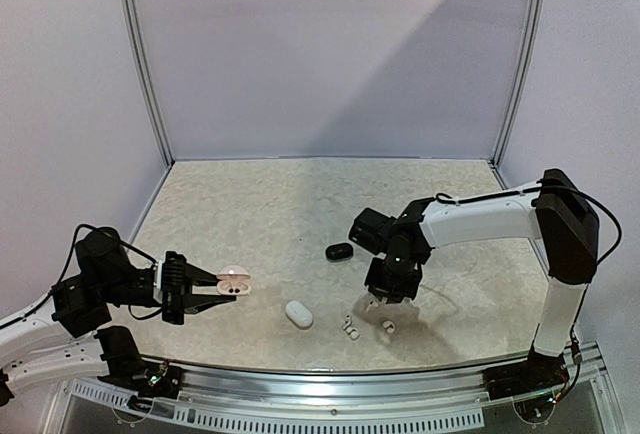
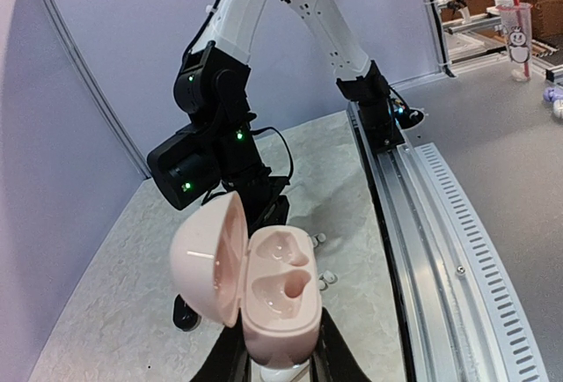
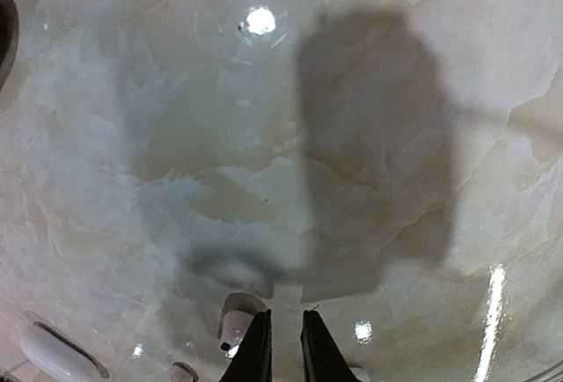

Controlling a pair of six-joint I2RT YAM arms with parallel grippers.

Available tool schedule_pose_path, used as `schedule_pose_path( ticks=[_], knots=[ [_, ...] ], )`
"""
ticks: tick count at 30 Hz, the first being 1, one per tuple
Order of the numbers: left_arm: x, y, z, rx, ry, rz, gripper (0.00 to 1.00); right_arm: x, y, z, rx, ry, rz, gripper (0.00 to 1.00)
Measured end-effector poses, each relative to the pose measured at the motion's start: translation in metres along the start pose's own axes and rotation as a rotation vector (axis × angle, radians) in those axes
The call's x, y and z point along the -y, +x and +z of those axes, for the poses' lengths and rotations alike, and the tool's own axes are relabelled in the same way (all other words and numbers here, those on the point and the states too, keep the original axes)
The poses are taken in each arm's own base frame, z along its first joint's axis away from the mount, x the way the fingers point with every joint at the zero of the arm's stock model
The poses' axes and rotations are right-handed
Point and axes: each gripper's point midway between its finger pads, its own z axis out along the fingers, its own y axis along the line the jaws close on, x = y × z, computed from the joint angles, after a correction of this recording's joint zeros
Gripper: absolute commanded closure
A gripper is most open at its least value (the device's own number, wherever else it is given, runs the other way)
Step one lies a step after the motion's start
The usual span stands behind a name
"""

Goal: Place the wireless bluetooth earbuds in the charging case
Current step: Pick up the right earbud from the corner of the board.

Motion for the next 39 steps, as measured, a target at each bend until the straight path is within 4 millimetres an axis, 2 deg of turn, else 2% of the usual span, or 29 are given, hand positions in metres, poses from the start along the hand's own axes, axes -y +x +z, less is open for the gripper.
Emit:
schedule_pose_path(
  ticks=[13, 39],
  knots=[
    [0.000, 0.000, 0.000, 0.001, 0.001, 0.000, 1.00, -0.007, 0.012, -0.005, -0.026, -0.033, -0.027, 0.86],
    [0.001, 0.000, 0.000, -0.001, 0.004, 0.013, 1.00, -0.024, 0.009, 0.005, -0.018, -0.071, -0.086, 0.81]
  ],
)
